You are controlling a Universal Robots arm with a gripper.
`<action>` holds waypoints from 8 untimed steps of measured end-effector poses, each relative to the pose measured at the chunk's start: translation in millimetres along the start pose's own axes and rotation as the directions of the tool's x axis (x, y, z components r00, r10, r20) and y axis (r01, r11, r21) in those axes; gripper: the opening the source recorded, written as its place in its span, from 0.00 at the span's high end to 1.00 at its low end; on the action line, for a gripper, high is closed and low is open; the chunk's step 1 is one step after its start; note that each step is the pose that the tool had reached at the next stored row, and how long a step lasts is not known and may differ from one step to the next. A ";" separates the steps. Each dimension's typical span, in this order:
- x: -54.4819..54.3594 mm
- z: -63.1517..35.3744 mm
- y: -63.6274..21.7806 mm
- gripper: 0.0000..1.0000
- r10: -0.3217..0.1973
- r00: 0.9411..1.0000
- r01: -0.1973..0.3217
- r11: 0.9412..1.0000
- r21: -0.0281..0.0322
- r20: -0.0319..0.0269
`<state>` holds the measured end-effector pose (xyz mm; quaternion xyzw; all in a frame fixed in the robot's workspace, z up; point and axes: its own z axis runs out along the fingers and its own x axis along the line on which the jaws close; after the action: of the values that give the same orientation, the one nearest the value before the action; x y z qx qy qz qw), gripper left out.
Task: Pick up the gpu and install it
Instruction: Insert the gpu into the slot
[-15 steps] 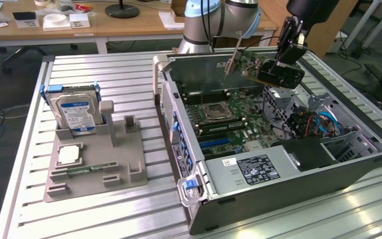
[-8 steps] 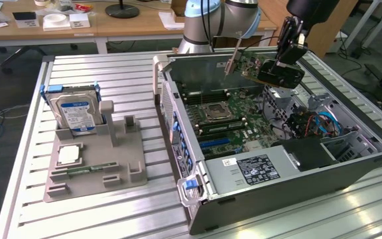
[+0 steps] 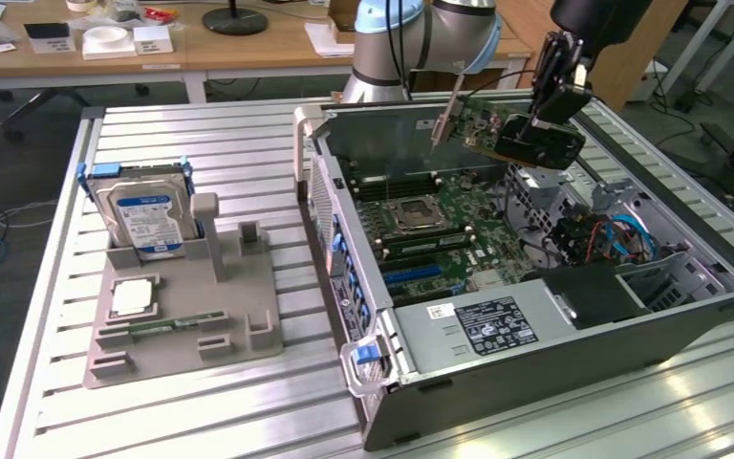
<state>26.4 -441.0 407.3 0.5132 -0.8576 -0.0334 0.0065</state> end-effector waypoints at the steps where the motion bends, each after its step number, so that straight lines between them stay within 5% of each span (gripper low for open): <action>1: 0.0 0.0 0.0 0.73 -0.003 1.000 0.003 1.000 0.000 0.000; 8: 0.0 0.4 0.0 0.73 -0.055 0.998 0.055 0.998 -0.001 -0.003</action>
<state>26.4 -441.0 406.9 0.5365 -0.8432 -0.0332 0.0074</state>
